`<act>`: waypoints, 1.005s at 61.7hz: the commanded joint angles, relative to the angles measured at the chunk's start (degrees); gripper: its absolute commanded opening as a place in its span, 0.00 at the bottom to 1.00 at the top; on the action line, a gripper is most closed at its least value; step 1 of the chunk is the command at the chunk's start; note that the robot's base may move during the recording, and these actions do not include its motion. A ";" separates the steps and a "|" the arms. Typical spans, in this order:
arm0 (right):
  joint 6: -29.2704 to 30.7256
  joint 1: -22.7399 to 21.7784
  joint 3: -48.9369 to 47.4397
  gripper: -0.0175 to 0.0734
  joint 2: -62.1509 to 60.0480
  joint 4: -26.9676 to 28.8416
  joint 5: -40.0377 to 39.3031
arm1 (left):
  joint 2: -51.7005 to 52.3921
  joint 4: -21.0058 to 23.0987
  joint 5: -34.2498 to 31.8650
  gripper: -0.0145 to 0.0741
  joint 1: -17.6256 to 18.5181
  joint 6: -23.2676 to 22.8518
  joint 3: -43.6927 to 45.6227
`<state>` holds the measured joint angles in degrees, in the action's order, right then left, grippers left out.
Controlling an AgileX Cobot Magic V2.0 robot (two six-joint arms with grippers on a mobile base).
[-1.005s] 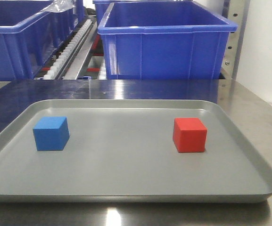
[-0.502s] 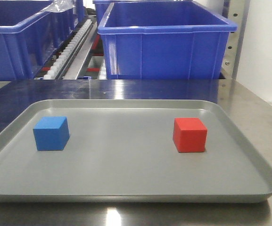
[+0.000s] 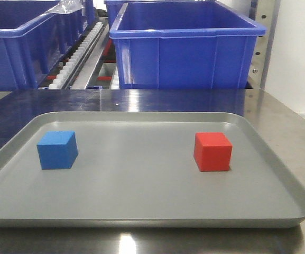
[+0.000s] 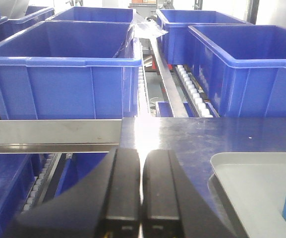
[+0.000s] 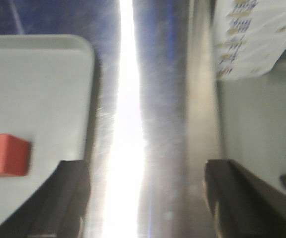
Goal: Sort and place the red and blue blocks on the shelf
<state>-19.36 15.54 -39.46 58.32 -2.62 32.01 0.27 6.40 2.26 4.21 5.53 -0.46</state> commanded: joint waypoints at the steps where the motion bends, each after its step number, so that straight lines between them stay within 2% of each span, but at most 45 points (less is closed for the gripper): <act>1: -4.45 2.37 -5.05 0.87 3.40 -0.72 1.60 | 0.96 0.14 -4.70 0.30 -0.03 -0.41 -1.47; 11: -10.52 8.30 -13.54 0.87 12.62 -1.55 12.75 | 0.96 0.14 -4.70 0.30 -0.03 -0.41 -1.47; 29: -12.09 16.21 -27.63 0.87 25.79 -1.50 23.42 | 0.96 0.14 -4.70 0.30 -0.03 -0.41 -1.47; 47: -13.77 21.14 -34.16 0.87 33.45 -1.36 25.09 | 0.96 0.14 -4.70 0.30 -0.03 -0.41 -1.47; 62: -17.38 21.88 -34.40 0.87 36.03 -1.37 24.81 | 0.96 0.14 -4.70 0.30 -0.03 -0.41 -1.47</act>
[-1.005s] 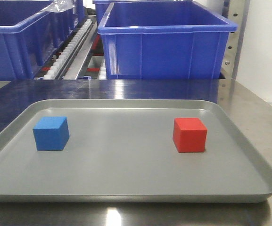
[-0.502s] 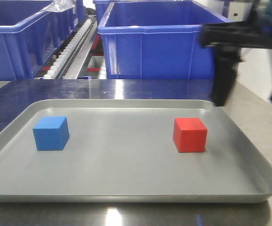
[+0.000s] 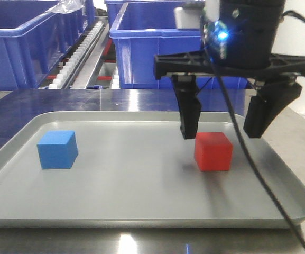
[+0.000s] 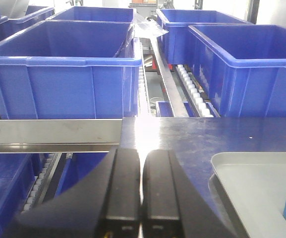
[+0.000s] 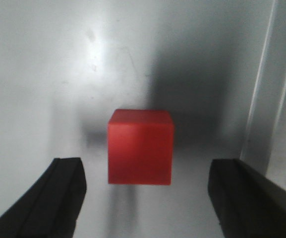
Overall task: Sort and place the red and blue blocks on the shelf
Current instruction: 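Lower the open right gripper around the red cube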
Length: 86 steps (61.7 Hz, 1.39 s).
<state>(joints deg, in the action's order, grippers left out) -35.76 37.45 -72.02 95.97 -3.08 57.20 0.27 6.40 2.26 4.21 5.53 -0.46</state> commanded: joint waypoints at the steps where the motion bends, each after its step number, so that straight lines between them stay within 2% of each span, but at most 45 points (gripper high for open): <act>1: -0.98 -0.04 -1.84 0.87 -1.43 -0.97 -0.38 | 0.96 0.14 -4.70 0.30 -0.03 -0.41 -1.47; 79: -1.16 0.43 -1.84 0.87 2.14 -1.37 -2.53 | 0.96 0.14 -4.70 0.30 -0.03 -0.41 -1.47; 83: -1.16 0.43 -1.84 0.85 2.14 -1.37 -2.34 | 0.96 0.14 -4.70 0.30 -0.03 -0.41 -1.47; 86: -1.16 0.43 -1.84 0.78 2.14 -1.37 -1.80 | 0.96 0.14 -4.70 0.30 -0.03 -0.41 -1.47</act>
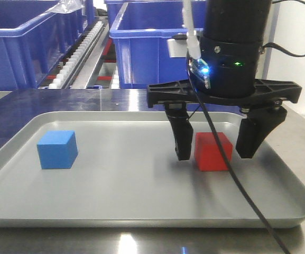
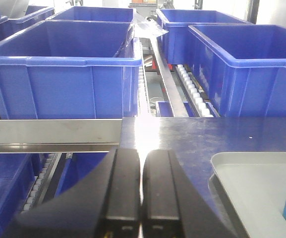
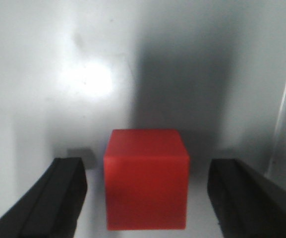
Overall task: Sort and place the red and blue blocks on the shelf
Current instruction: 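Lower the open right gripper around the red cube, then close the right gripper on the red cube and lift it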
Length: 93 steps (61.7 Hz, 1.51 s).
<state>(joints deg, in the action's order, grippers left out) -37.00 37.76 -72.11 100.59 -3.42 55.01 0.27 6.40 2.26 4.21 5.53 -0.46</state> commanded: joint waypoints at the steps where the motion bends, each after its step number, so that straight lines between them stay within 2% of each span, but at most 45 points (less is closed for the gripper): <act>1: 0.08 0.12 -1.75 0.74 -2.48 -1.03 0.65 | 0.96 0.14 -4.70 0.30 -0.03 -0.41 -1.47; 6: 0.08 0.12 -1.75 0.47 -2.48 -1.03 0.91 | 0.96 0.14 -4.70 0.30 -0.03 -0.41 -1.47; 7: 0.08 0.12 -1.75 0.39 -2.48 -1.03 0.75 | 0.96 0.14 -4.70 0.30 -0.03 -0.41 -1.47; 9: 0.08 0.12 -1.75 0.28 -2.48 -1.03 0.31 | 0.96 0.14 -4.70 0.30 -0.03 -0.41 -1.47; 10: 0.08 0.12 -1.75 0.23 -2.48 -1.03 0.07 | 0.96 0.14 -4.70 0.30 -0.03 -0.41 -1.47; 11: 0.08 0.12 -1.80 0.22 -2.48 -1.03 0.00 | 0.96 0.14 -4.70 0.30 -0.03 -0.41 -1.47; 14: 0.08 0.12 -1.77 0.29 -2.55 -1.03 -0.07 | 0.96 0.14 -4.70 0.30 -0.03 -0.41 -1.47; 19: 0.08 0.12 -1.77 0.33 -2.73 -1.03 -0.02 | 0.96 0.14 -4.70 0.30 -0.03 -0.41 -1.47; 36: 0.49 0.12 -1.77 0.33 -7.66 -1.21 0.71 | 0.96 0.14 -4.70 0.30 -0.03 -0.41 -1.47; 44: 5.29 -0.03 -1.44 0.33 -11.73 -2.88 0.51 | 0.96 0.14 -4.70 0.30 -0.03 -0.41 -1.47; 51: 10.75 -1.98 0.58 0.33 -15.70 -2.89 -1.46 | 0.96 0.14 -4.70 0.30 -0.03 -0.41 -1.47; 64: 17.46 -10.41 9.51 0.33 -24.66 0.67 -11.00 | 0.96 0.14 -4.70 0.30 -0.03 -0.41 -1.47; 81: 31.63 -22.88 23.70 0.33 -38.92 5.89 -27.12 | 0.96 0.14 -4.70 0.30 -0.03 -0.41 -1.47; 93: 37.41 -30.34 33.69 0.33 -48.90 6.08 -38.40 | 0.96 0.14 -4.70 0.30 -0.03 -0.41 -1.47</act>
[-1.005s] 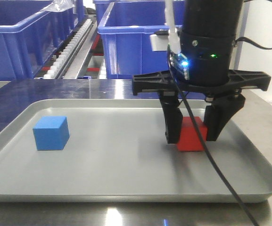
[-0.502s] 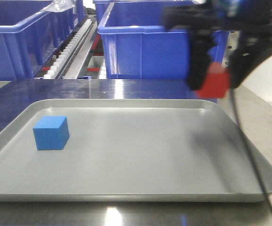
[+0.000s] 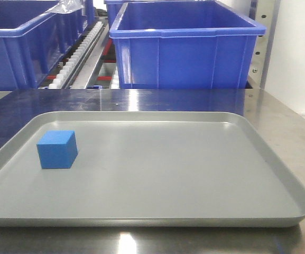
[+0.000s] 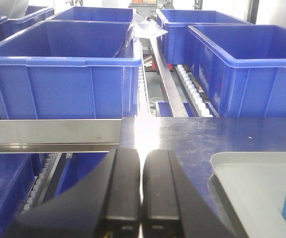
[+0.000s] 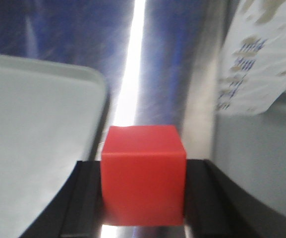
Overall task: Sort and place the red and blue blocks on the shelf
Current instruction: 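Close the right gripper on the red cube and lift it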
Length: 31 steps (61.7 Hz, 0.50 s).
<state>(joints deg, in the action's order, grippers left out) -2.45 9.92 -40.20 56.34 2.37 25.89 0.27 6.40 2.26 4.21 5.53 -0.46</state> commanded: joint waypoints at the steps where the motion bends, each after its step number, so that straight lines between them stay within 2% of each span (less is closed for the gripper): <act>1: 2.99 -2.92 2.40 0.33 -5.37 0.29 -10.14 | 0.96 0.14 -4.70 0.30 -0.03 -0.41 -1.47; 7: 3.10 -5.35 6.82 0.33 -10.47 -0.03 -15.74 | 0.96 0.14 -4.70 0.30 -0.03 -0.41 -1.47; 16: 3.10 -5.56 12.10 0.33 -17.65 -1.95 -21.08 | 0.96 0.14 -4.70 0.30 -0.03 -0.41 -1.47; 31: 3.10 -5.56 18.30 0.33 -31.26 -1.95 -21.18 | 0.96 0.14 -4.70 0.30 -0.03 -0.41 -1.47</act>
<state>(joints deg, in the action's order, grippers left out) 0.00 4.71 -21.55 28.46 0.91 10.05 0.27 6.40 2.26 4.21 5.53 -0.46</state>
